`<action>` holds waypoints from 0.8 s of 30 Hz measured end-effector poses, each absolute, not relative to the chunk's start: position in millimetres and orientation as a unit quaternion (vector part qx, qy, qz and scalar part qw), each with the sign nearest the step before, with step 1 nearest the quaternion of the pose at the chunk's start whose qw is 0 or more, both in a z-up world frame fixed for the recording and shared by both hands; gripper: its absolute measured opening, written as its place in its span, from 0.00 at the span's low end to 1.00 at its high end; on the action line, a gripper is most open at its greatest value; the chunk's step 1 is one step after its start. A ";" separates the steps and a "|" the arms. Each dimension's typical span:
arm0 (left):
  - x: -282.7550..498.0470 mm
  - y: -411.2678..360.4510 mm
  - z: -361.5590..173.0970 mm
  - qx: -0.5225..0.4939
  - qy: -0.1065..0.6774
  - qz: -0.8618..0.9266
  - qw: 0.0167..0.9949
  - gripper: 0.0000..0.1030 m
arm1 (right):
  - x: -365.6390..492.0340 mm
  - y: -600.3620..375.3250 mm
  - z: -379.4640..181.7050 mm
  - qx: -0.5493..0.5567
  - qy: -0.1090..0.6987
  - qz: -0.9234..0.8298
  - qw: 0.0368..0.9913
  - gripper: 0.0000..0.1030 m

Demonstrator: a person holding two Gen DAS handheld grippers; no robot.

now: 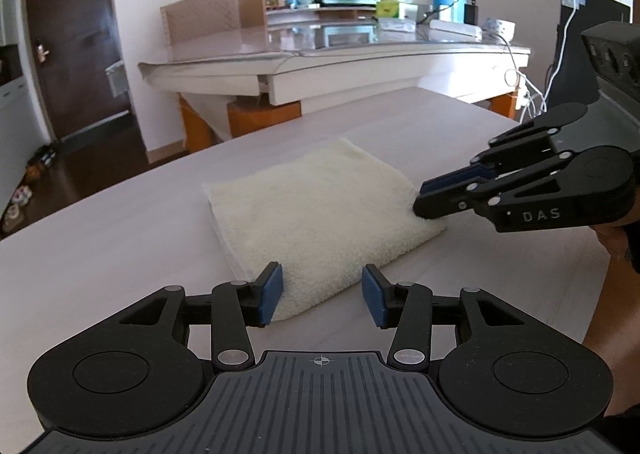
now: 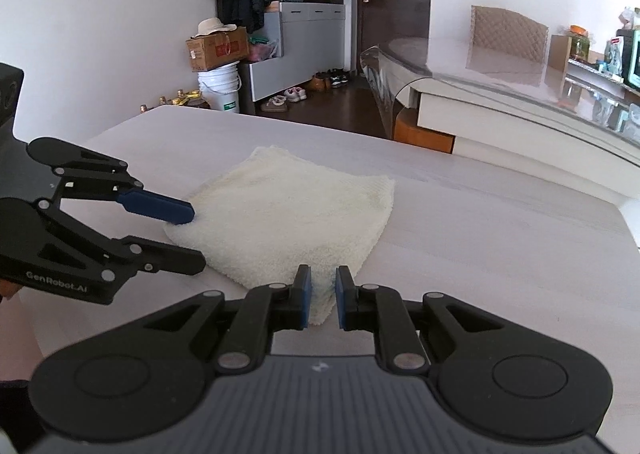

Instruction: Fold towel

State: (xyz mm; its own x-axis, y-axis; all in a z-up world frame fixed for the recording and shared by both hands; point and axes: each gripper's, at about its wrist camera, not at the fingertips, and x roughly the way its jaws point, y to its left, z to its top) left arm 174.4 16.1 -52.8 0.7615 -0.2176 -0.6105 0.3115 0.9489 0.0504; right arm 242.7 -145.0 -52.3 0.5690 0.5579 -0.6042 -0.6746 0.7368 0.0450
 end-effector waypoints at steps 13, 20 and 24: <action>132.8 24.4 -41.4 0.029 0.292 -0.083 0.952 0.86 | 191.6 -177.5 -34.8 -0.006 0.317 0.296 0.901 0.71; 102.2 22.9 -31.7 0.011 0.290 -0.060 0.955 0.94 | 155.3 -178.4 -23.0 0.006 0.310 0.274 0.910 0.91; 81.4 17.9 -24.9 0.013 0.288 -0.054 0.956 0.99 | 136.7 -177.4 -16.5 0.010 0.302 0.259 0.917 0.96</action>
